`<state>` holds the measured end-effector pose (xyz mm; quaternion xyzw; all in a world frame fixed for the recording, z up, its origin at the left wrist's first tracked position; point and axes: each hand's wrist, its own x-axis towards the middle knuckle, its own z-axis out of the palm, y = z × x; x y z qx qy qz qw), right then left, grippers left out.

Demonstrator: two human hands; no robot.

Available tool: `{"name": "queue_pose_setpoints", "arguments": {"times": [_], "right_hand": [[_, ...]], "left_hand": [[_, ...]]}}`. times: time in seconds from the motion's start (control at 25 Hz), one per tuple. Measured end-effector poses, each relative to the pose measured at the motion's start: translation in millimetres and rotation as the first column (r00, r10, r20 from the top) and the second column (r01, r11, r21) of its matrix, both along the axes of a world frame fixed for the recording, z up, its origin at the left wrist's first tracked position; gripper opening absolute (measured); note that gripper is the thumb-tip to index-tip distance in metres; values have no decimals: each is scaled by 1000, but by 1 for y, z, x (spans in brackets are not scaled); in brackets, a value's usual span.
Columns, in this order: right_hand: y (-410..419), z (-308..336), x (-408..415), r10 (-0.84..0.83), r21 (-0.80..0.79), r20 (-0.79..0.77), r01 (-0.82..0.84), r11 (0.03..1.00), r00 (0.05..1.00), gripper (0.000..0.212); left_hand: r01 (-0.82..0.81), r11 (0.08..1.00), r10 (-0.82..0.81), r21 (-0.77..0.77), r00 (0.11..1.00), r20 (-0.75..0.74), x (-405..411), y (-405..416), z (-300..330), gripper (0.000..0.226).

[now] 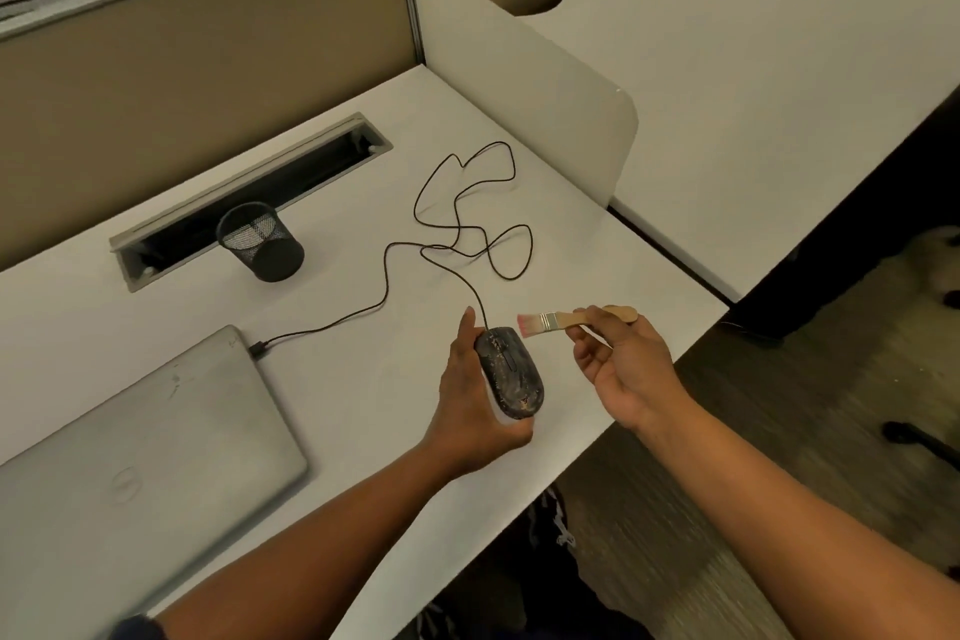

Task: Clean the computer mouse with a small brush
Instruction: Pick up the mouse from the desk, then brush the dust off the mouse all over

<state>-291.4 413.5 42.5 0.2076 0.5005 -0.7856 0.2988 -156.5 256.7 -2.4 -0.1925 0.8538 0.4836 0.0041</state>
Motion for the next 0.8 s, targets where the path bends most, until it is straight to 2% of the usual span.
{"name": "queue_pose_setpoints", "arguments": {"times": [0.2, 0.44, 0.64, 0.8], "right_hand": [[26, 20, 71, -101, -19, -23, 101, 995, 995, 17], [70, 39, 129, -243, -72, 5, 243, 967, 970, 12], [122, 41, 141, -344, -94, 52, 347, 933, 938, 14], [168, 27, 142, -353, -52, 53, 356, 933, 934, 8]], "left_hand": [[194, 981, -192, 9, 978, -84, 47, 1, 30, 150], [378, 926, -375, -14, 913, -162, 71, 20, 48, 154], [470, 882, -463, 31, 876, -136, 69, 55, 41, 155], [520, 854, -519, -20, 847, -114, 61, 90, 39, 152]]}}
